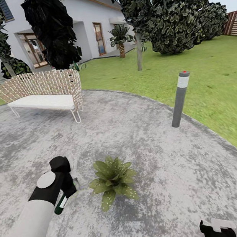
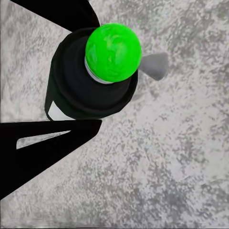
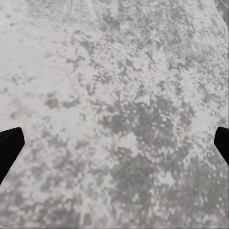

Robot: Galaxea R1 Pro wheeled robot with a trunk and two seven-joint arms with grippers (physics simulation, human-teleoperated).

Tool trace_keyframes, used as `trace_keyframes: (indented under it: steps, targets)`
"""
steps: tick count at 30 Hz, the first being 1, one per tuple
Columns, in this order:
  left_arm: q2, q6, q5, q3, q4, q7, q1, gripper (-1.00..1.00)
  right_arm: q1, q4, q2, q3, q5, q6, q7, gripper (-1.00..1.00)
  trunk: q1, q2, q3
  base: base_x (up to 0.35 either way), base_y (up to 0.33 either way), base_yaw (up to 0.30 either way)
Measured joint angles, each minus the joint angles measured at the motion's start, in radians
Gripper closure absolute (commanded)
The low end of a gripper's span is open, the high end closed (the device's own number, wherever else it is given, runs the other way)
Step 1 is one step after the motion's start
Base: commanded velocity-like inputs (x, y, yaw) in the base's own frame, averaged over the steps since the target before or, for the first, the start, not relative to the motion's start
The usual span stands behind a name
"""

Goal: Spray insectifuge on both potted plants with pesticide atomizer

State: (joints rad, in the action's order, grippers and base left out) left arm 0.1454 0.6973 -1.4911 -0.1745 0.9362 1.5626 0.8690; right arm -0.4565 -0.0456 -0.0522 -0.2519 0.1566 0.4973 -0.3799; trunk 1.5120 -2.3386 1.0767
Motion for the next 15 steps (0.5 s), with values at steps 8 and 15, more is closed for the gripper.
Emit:
trace_keyframes:
  steps: [8, 15]
  targets:
    - [0.01, -0.187, 0.391, 0.297, -0.002, -0.203, -0.254, 1.0, 0.0, -0.001, -0.01, 0.002, 0.002, -0.001, 0.003, -1.0, 0.0, 0.0, 0.0, -0.035, 0.0, 0.014]
    - [0.014, -0.606, 0.604, 0.454, -0.017, -0.328, -0.413, 1.0, 0.0, -0.049, -0.022, 0.242, 0.168, 0.0, 0.215, -1.0, 0.001, 0.0, 0.0, -0.318, 0.0, 0.0]
